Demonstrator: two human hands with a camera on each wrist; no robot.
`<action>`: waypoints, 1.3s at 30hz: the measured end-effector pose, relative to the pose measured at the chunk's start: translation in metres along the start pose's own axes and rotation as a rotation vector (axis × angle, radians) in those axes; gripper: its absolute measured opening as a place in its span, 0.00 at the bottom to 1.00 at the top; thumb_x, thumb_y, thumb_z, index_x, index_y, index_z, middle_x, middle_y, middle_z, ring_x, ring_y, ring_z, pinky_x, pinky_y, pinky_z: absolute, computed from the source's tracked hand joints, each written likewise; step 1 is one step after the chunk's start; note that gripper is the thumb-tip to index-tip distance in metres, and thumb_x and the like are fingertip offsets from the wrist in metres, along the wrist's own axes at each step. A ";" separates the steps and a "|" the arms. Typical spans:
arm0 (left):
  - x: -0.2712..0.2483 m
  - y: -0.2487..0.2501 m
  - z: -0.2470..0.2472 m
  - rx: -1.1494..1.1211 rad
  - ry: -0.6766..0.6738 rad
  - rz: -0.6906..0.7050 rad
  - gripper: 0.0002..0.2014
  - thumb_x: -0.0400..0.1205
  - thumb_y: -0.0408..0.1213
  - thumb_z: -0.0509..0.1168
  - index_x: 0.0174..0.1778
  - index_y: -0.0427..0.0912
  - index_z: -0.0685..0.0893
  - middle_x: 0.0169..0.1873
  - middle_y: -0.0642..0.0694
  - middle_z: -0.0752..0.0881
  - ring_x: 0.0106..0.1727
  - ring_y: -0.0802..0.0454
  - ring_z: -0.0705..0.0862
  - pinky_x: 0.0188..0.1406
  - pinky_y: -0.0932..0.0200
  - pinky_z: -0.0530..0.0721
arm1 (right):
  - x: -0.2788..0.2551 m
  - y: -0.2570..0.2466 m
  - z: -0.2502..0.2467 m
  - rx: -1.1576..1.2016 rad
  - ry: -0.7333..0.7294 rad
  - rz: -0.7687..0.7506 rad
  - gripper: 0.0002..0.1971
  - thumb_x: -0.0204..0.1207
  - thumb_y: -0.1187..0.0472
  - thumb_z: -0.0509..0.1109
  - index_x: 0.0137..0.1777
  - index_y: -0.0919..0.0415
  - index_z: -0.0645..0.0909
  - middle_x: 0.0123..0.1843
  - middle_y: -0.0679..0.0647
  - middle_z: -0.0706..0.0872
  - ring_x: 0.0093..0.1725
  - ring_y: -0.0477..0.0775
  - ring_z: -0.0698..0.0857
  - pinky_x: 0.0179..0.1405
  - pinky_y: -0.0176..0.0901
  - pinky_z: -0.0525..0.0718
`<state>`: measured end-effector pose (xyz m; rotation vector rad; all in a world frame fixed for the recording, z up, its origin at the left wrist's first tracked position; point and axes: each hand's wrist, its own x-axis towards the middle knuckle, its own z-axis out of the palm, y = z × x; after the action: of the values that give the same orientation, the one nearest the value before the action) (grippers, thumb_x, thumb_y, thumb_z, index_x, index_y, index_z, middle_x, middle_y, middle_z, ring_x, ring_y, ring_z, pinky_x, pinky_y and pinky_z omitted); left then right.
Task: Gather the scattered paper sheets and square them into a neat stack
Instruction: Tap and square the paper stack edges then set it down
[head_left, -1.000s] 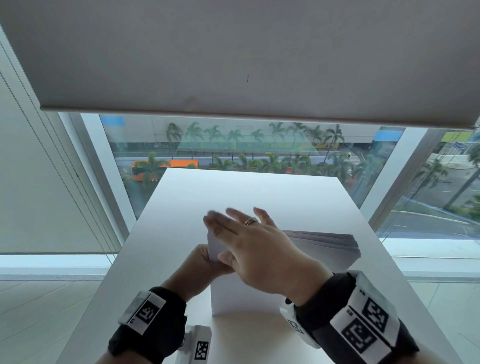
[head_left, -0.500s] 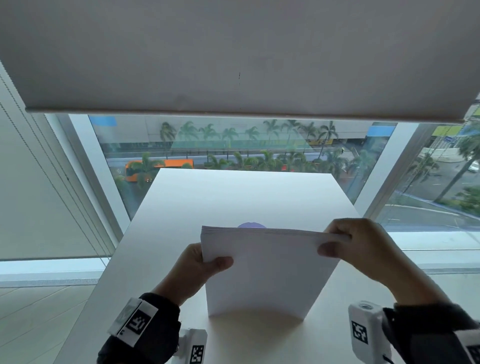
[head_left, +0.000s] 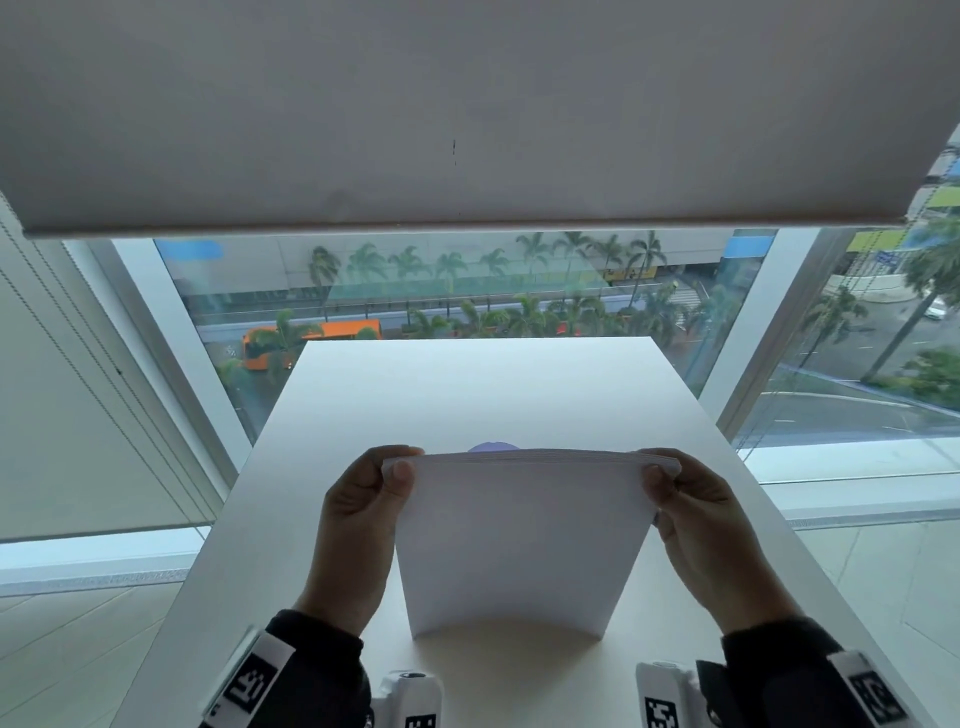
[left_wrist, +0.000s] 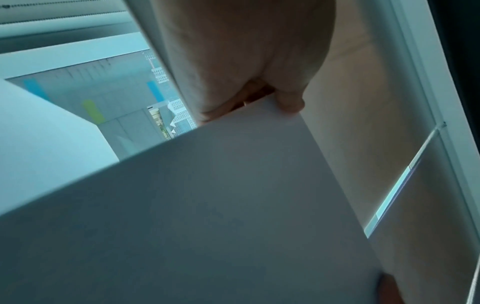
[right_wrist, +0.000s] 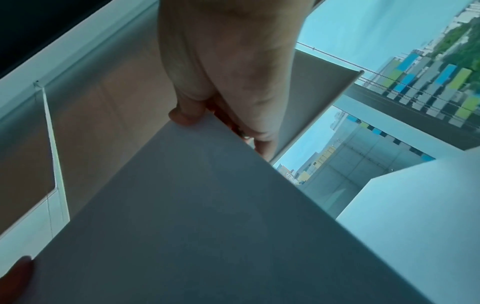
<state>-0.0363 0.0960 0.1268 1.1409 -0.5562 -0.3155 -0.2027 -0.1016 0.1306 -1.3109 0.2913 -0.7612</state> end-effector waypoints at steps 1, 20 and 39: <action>-0.001 0.000 0.001 -0.009 -0.003 0.005 0.24 0.54 0.69 0.74 0.34 0.53 0.89 0.25 0.59 0.85 0.26 0.67 0.79 0.27 0.76 0.76 | 0.000 -0.001 0.002 0.020 -0.001 0.004 0.25 0.44 0.35 0.82 0.35 0.52 0.90 0.31 0.44 0.89 0.33 0.38 0.84 0.32 0.27 0.80; -0.002 -0.001 0.000 0.137 -0.073 -0.013 0.04 0.83 0.35 0.59 0.44 0.44 0.79 0.28 0.58 0.85 0.30 0.67 0.79 0.29 0.75 0.77 | 0.002 -0.022 0.118 -1.587 -0.232 -0.519 0.07 0.56 0.61 0.77 0.33 0.53 0.83 0.25 0.48 0.84 0.25 0.54 0.84 0.32 0.41 0.81; -0.002 -0.006 0.008 0.121 0.062 0.041 0.14 0.80 0.42 0.58 0.31 0.52 0.84 0.26 0.57 0.81 0.28 0.63 0.76 0.26 0.72 0.74 | 0.001 -0.057 0.002 -1.369 0.016 -0.260 0.05 0.70 0.69 0.73 0.35 0.61 0.84 0.33 0.50 0.87 0.33 0.55 0.80 0.35 0.41 0.74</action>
<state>-0.0424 0.0886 0.1229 1.2498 -0.5493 -0.2131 -0.2202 -0.1045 0.1850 -2.6646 0.7303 -0.7859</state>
